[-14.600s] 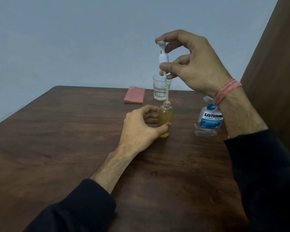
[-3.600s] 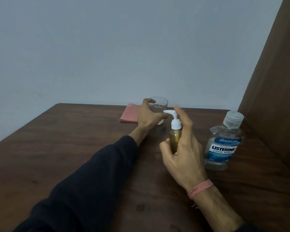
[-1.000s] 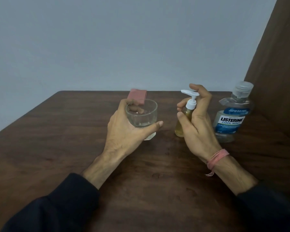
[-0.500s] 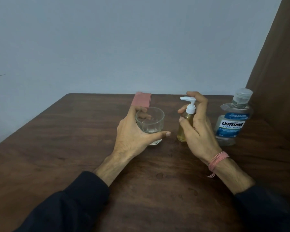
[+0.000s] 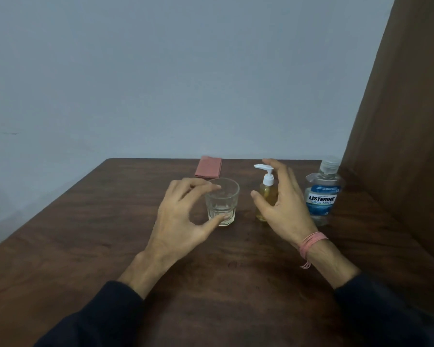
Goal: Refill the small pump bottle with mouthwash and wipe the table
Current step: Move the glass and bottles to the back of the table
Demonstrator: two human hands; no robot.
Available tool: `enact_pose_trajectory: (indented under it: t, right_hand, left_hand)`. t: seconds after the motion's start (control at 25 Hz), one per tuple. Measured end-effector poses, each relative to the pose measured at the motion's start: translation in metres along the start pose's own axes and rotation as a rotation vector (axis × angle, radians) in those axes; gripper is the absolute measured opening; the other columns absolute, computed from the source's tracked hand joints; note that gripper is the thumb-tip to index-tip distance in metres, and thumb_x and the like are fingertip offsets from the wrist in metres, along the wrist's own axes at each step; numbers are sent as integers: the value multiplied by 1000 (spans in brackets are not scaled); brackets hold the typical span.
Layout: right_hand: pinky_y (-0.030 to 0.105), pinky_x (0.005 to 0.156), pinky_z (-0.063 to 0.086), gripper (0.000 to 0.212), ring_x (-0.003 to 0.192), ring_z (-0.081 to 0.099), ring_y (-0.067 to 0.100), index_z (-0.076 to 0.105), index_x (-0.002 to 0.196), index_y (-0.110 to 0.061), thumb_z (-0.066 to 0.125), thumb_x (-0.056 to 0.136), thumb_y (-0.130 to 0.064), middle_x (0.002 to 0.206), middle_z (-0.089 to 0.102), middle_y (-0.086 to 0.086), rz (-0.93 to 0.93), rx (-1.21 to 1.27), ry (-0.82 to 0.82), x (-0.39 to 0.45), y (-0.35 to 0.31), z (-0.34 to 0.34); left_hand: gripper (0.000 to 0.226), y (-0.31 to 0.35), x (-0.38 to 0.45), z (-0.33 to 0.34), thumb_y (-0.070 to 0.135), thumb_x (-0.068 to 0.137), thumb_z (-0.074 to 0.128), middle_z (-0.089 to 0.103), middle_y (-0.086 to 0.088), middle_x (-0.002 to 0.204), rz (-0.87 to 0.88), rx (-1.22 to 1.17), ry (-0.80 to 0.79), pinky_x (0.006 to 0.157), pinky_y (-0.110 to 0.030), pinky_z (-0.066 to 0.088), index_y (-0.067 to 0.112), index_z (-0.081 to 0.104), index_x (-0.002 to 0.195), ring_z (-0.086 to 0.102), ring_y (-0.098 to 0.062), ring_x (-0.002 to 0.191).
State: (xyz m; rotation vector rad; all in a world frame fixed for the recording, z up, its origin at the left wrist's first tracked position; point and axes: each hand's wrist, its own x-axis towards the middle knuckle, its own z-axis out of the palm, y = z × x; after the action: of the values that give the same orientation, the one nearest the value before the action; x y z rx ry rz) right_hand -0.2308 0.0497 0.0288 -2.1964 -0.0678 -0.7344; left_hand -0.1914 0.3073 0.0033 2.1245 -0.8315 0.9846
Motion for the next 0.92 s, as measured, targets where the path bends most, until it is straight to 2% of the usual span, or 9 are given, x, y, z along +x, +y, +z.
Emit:
enact_pose_trajectory:
  t: [0.12,0.2,0.32,0.48,0.64,0.8,0.92]
  right_hand:
    - [32,116,44,77,134,49,8,40,162,-36,82,97,-27,159,41,-7,-19,-89,-19,2,-7,-13]
    - [37,122,47,75,137,51,13,46,161,-30,82,96,-23,157,43,-7,-59,-225,-18,6,-10,-23]
    - [39,117,50,67,133,48,17,55,156,-23,83,95,-28,143,53,-5,-170,-442,-10,15,-11,-35]
    - [34,111,51,71,129,56,16,52,158,-24,83,95,-35,138,55,-6,-196,-550,-98,29,-18,-43]
    - [36,104,59,70,110,69,18,50,158,-27,82,96,-37,136,51,-9,-147,-552,-127,32,-24,-39]
    - [38,107,57,72,121,68,24,47,159,-30,82,96,-38,142,49,-10,-91,-572,-121,35,-27,-33]
    - [39,108,56,74,126,66,24,45,161,-31,82,97,-35,146,48,-9,-85,-586,-104,34,-25,-27]
  left_hand:
    - [41,5,-3,0,28,94,98,79,6,127,142,103,-8,98,-38,64,21,86,133,70,-17,113]
    - [33,7,2,7,21,92,99,84,6,118,143,123,-3,91,-37,68,20,91,124,75,-18,105]
    - [30,6,16,18,17,87,102,87,7,109,87,126,-10,87,-35,70,19,94,115,80,-19,99]
    - [24,2,52,43,16,92,99,87,8,112,-30,160,-110,89,-37,69,22,94,115,81,-21,103]
    - [15,-9,99,82,26,108,81,85,5,114,-111,207,-197,87,-48,65,25,94,115,76,-29,116]
    - [22,-24,137,121,13,107,74,84,-5,116,-106,304,-222,81,-49,63,20,93,113,75,-35,112]
    - [25,-39,160,146,11,110,69,81,-5,121,-150,337,-272,86,-52,63,19,91,118,72,-34,119]
